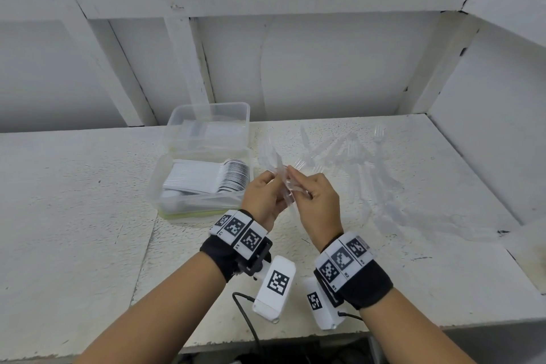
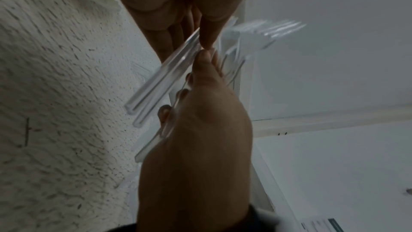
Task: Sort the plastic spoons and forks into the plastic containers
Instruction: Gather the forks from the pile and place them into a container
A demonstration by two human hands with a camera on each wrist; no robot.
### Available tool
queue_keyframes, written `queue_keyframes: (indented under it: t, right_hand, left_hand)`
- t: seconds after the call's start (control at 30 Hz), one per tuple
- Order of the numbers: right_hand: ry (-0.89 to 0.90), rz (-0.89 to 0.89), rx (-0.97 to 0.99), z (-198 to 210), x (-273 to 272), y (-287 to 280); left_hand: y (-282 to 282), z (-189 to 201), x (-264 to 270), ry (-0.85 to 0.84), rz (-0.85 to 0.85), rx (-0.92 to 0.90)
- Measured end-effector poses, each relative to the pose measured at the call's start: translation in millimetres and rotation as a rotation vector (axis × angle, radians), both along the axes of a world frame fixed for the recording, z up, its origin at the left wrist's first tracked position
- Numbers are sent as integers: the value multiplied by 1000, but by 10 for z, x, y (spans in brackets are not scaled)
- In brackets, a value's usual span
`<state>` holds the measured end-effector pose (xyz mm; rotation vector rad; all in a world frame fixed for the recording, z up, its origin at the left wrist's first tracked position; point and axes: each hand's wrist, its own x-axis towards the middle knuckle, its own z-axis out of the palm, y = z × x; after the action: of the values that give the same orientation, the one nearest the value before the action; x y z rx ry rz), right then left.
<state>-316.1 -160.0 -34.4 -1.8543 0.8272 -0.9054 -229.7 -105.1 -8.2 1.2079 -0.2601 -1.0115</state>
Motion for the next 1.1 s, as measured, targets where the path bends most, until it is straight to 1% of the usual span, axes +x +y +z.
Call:
queue_keyframes:
  t: [0.1,0.23,0.33,0.47,0.6,0.73,0.83,0.9,0.97,1.03,1.1]
  right_hand:
    - [24,9,-126,-32,-28,4]
    - [-63,-129,-143,-76,-27,-25]
    - [-7,-54,-144,-72,-23,-7]
    - [16,73,-95,-50,-43,-57]
    - [127,177,-90,3,-85,-106]
    - [230,248,-18,118,-121,-126]
    - [269,309,-13,219,-134,-136]
    - [199,315,80,276,-148,-136]
    - [128,287,186,304,-154,-148]
    - [123,254,223,313,-137,-173]
    - [164,214,209,302,-96,-206]
  left_hand:
    - [21,-28,15,21,3,-14]
    - [5,-24,24,64,25,-35]
    - [3,10,36,61,2,-48]
    - [25,18,64,72,-31,-52]
    - [34,-3,90,83,-71,-35]
    - [58,-13,124,95,-98,-23]
    - [64,-20,127,54,-109,-22]
    - [58,-34,129,10,-94,-3]
    - [54,-48,132,7,-73,2]
    - [46,-59,126,25,-59,-6]
    - [32,-65,105,28,-52,-12]
